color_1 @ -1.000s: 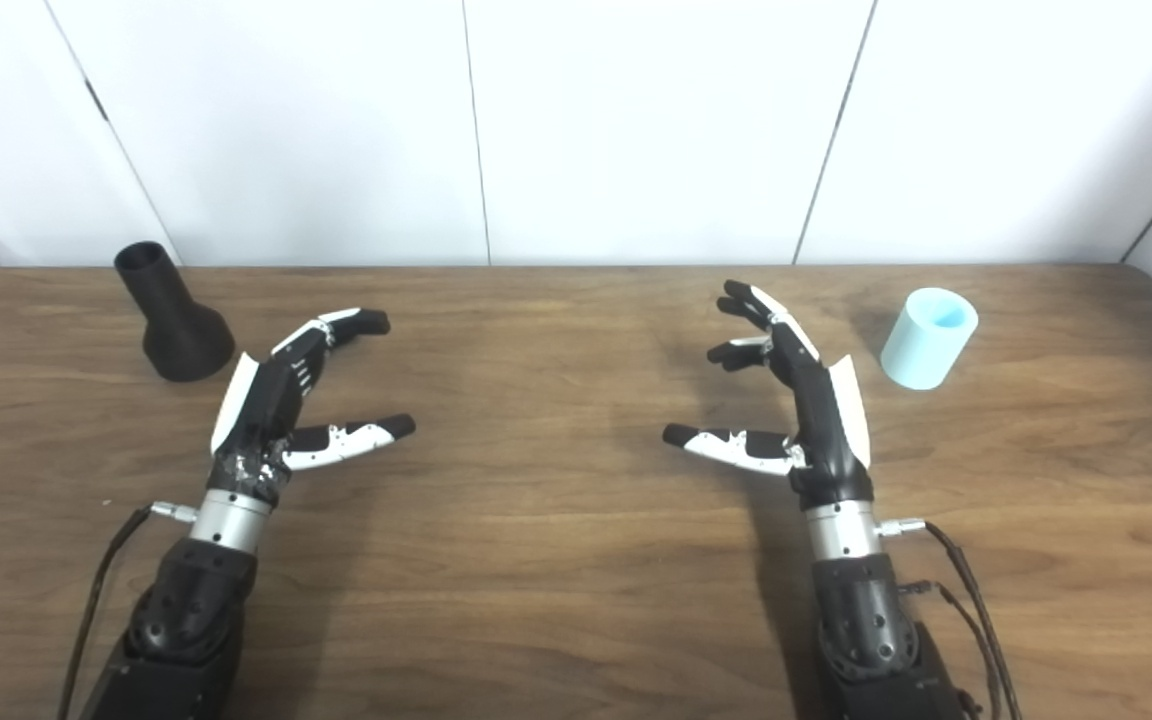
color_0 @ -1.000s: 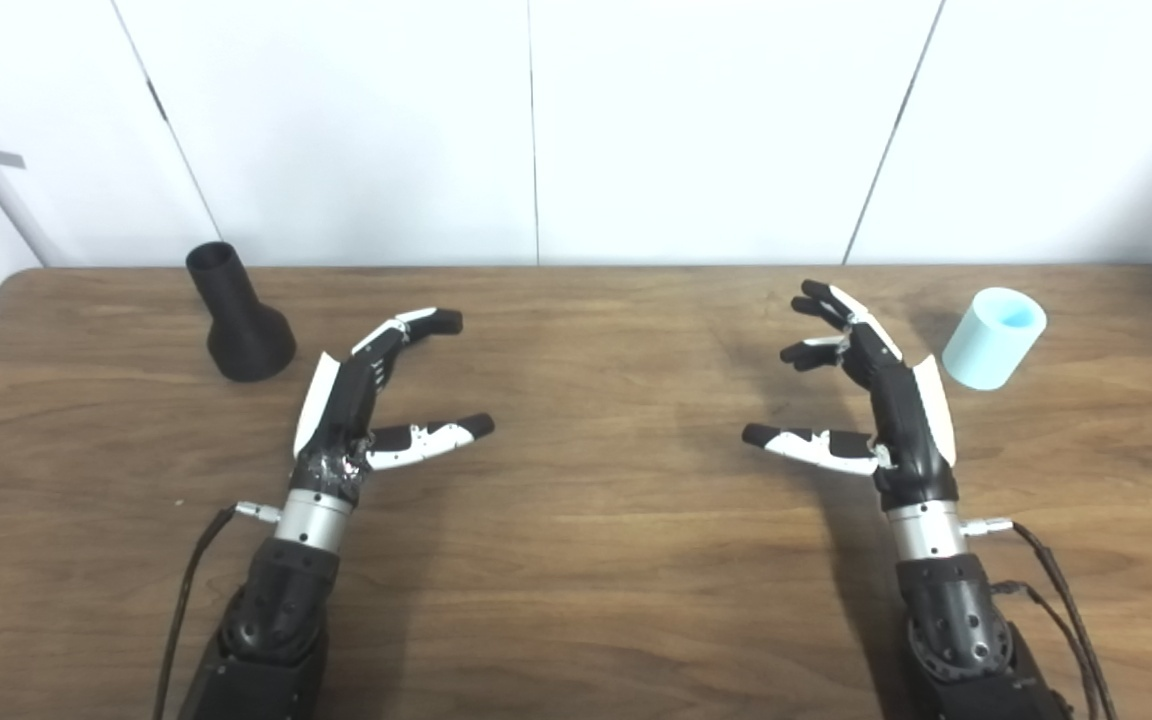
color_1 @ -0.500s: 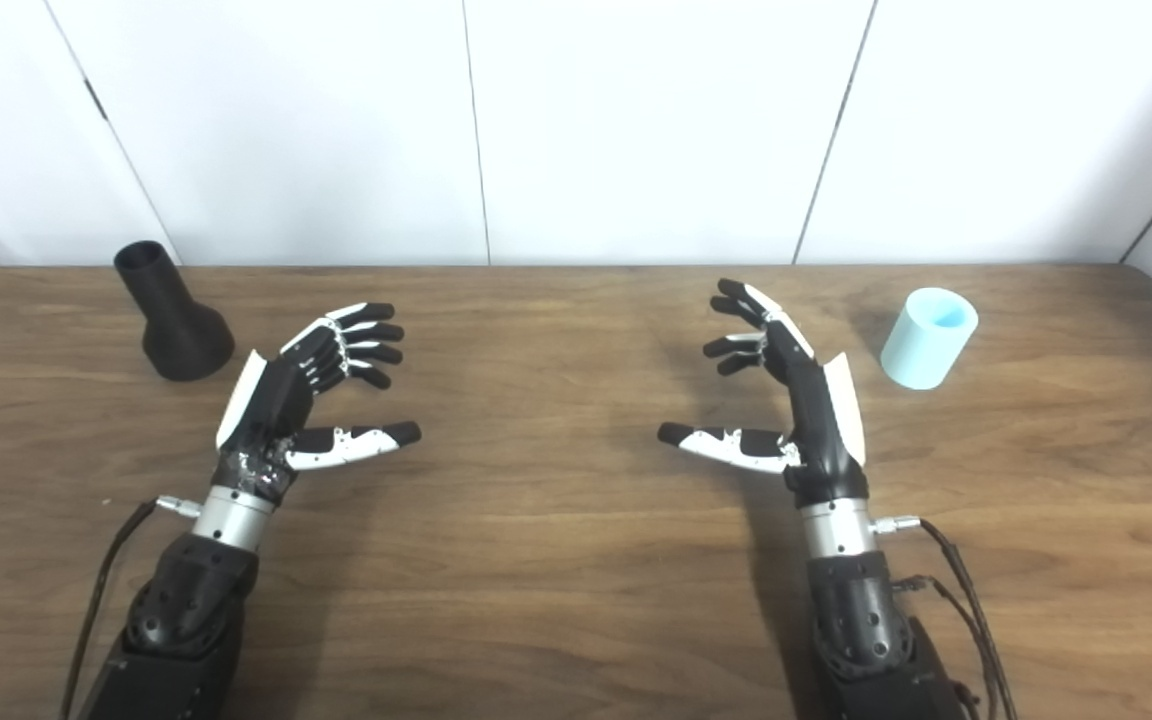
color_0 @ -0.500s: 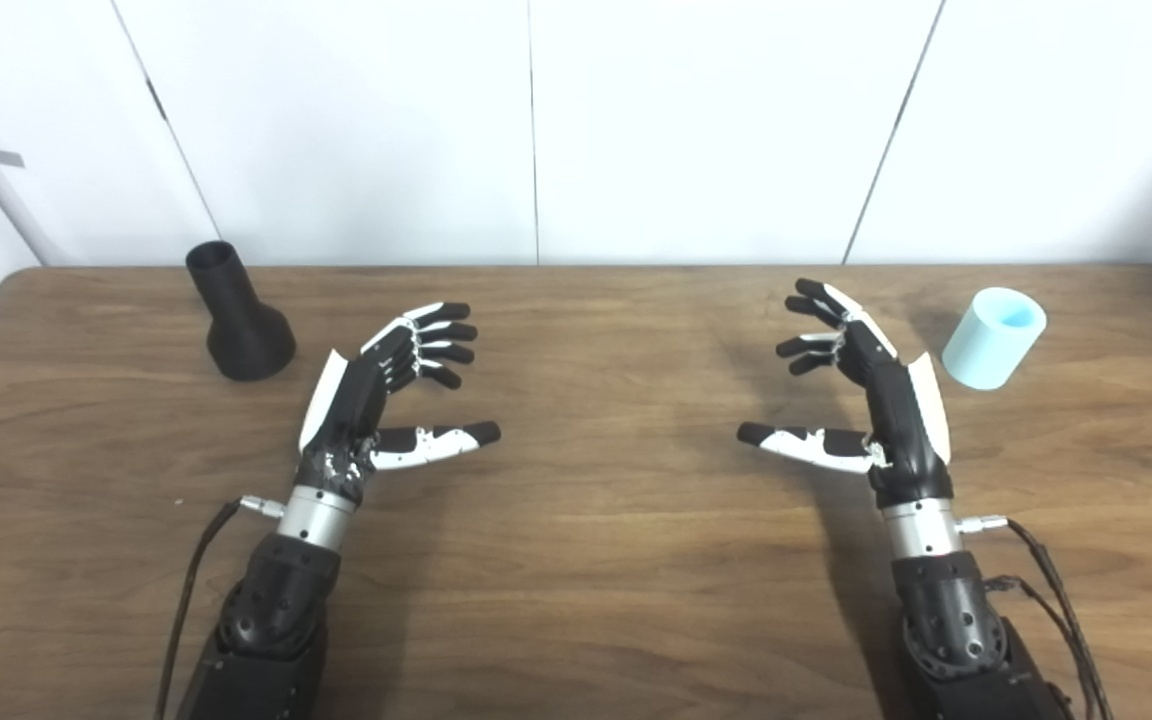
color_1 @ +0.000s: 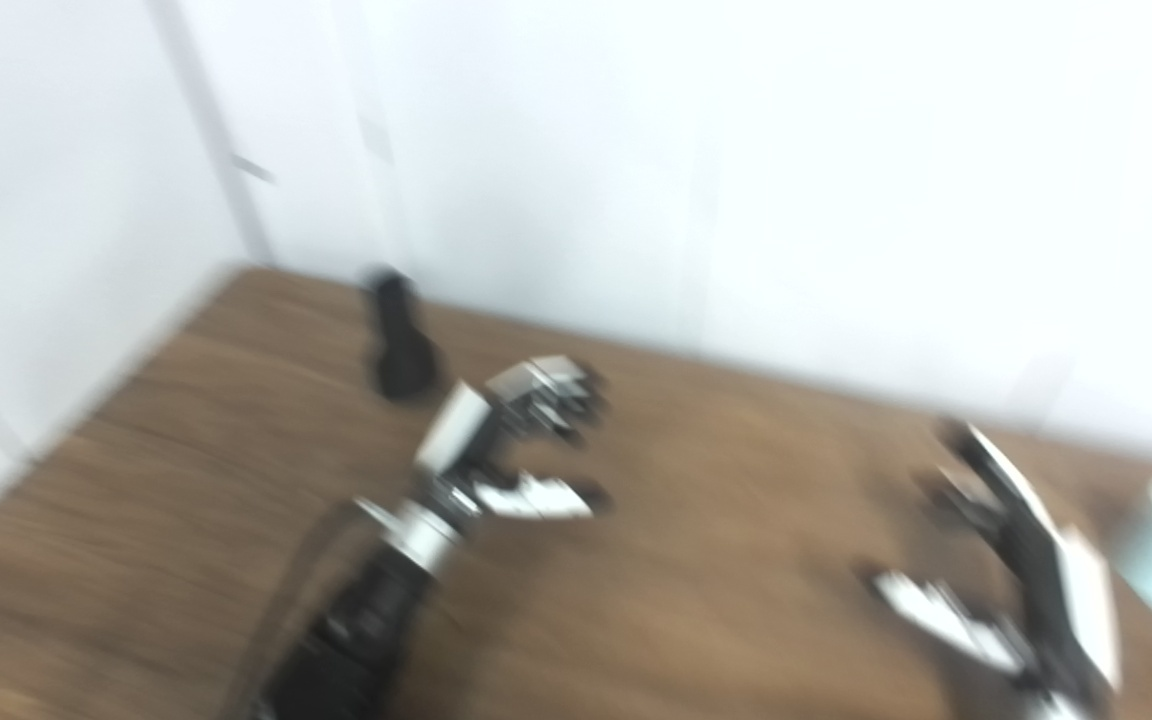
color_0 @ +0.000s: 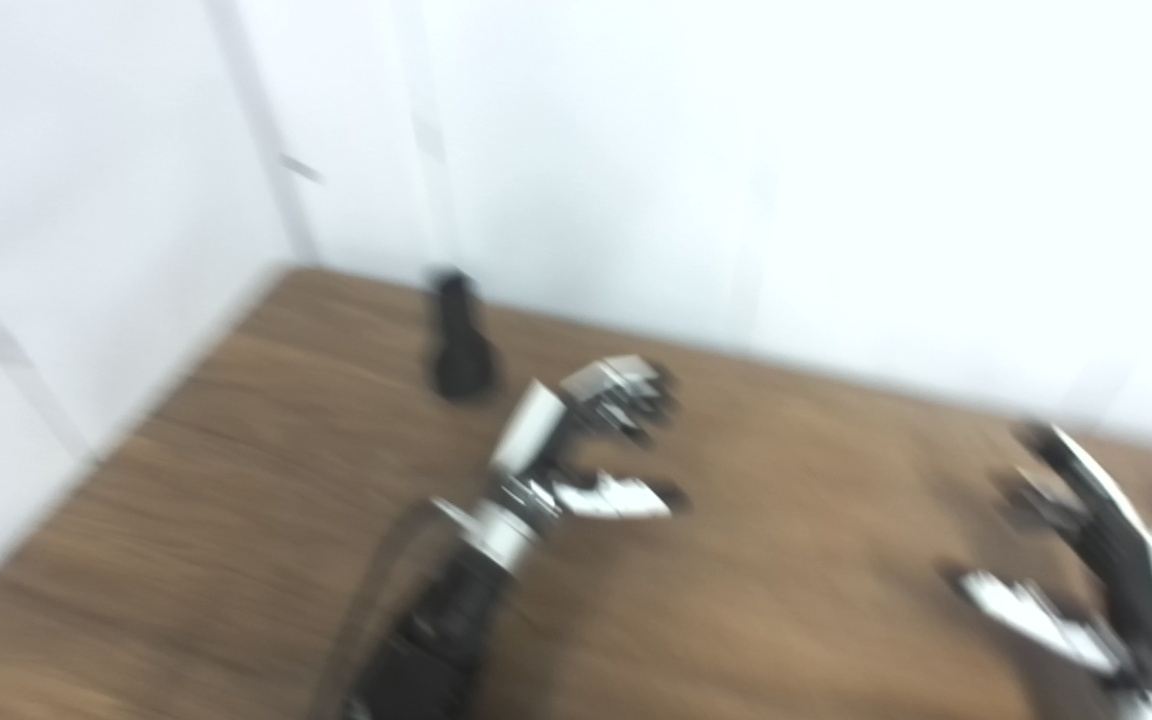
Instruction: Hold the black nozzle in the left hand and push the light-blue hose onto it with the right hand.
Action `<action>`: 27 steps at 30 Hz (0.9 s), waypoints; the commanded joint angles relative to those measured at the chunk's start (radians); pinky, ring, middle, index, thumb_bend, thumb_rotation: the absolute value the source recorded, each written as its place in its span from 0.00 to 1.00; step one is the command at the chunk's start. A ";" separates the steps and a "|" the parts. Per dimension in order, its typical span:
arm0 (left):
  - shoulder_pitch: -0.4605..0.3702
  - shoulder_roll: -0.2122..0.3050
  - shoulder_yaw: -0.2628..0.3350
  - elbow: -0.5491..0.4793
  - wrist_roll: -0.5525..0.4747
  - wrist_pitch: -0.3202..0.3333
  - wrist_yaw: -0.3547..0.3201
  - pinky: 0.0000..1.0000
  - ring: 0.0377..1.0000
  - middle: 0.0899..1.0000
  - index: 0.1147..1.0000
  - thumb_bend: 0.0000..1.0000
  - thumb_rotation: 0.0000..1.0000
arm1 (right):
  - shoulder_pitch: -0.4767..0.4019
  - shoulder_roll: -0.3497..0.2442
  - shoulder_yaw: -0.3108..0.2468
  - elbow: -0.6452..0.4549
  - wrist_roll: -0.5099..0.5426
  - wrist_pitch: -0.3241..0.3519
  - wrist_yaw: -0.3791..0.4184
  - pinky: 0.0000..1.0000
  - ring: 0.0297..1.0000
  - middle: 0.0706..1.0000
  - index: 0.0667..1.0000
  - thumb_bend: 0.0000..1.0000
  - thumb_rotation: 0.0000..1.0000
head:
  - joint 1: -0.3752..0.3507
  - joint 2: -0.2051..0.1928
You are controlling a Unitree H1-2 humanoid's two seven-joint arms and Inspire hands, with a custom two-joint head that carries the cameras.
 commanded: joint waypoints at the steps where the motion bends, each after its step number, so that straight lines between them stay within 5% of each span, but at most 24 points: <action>1: 0.095 -0.046 -0.044 0.088 0.029 -0.020 0.047 0.72 0.68 0.64 0.75 0.79 0.05 | 0.052 0.008 -0.003 0.018 -0.058 -0.033 -0.030 0.50 0.60 0.77 0.82 0.72 0.07 | 0.000 -0.003; 6: 0.099 -0.033 -0.026 0.041 0.073 -0.017 0.091 0.79 0.72 0.69 0.74 0.79 0.10 | 0.059 0.024 -0.022 0.001 -0.072 -0.030 -0.025 0.46 0.58 0.76 0.81 0.71 0.14 | -0.001 -0.007; 11: 0.111 -0.042 0.055 -0.122 0.085 0.055 0.139 0.55 0.62 0.66 0.71 0.76 0.14 | 0.059 0.033 -0.036 -0.009 -0.077 -0.029 -0.015 0.43 0.57 0.75 0.79 0.71 0.16 | 0.007 -0.004; 15: 0.118 -0.026 0.117 -0.250 0.100 0.131 0.153 0.49 0.58 0.64 0.69 0.73 0.13 | 0.063 0.041 -0.045 -0.023 -0.067 -0.021 0.000 0.43 0.57 0.74 0.78 0.72 0.15 | 0.010 -0.004; 27: 0.068 0.089 0.329 -0.399 0.091 0.256 0.195 0.54 0.64 0.67 0.69 0.74 0.15 | 0.056 0.055 -0.060 -0.044 -0.081 -0.004 0.018 0.41 0.55 0.72 0.76 0.71 0.09 | 0.012 0.007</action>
